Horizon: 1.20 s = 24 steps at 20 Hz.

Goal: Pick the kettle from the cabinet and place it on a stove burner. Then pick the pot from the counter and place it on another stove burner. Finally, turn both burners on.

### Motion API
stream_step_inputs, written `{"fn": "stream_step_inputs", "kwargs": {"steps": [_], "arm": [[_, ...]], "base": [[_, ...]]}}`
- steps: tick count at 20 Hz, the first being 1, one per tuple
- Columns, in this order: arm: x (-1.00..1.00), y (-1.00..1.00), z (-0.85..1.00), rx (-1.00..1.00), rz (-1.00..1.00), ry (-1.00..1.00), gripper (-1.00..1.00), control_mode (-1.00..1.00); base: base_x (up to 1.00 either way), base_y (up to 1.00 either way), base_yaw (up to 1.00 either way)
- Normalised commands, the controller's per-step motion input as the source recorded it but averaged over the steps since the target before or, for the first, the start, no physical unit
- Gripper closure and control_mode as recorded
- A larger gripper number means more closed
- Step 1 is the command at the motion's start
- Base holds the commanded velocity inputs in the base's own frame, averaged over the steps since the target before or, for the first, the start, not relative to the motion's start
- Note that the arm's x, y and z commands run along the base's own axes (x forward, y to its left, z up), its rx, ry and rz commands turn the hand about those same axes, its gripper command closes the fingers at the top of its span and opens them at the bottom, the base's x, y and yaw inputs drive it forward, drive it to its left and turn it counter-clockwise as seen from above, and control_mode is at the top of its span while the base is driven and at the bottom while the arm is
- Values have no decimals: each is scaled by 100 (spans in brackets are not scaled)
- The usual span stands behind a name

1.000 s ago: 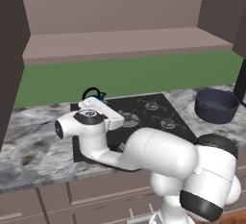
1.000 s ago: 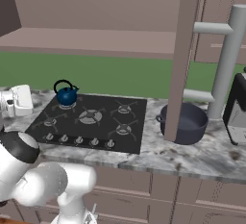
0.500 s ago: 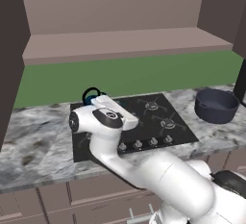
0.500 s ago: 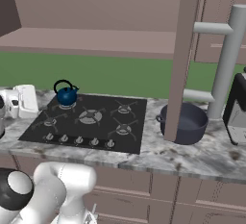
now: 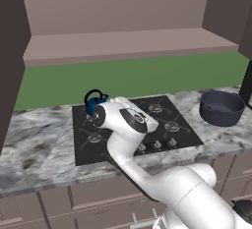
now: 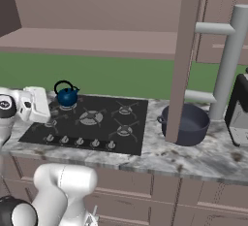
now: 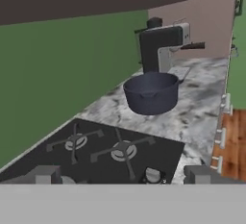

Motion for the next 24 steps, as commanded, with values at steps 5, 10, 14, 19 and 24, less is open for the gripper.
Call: {"fn": "stream_step_inputs", "kwargs": {"steps": [5,10,14,19,24], "arm": [[-1,-40,0,9,0,8,-100,-100],[-1,-40,-1,7,0,5,-100,-100],[0,-47,0,8,0,5,-100,-100],[-1,-55,0,9,0,2,-100,-100],[-4,-50,-3,6,-1,2,-100,-100]], "base": [[0,0,0],[0,0,0],[0,0,0],[0,0,0],[0,0,0]]}}
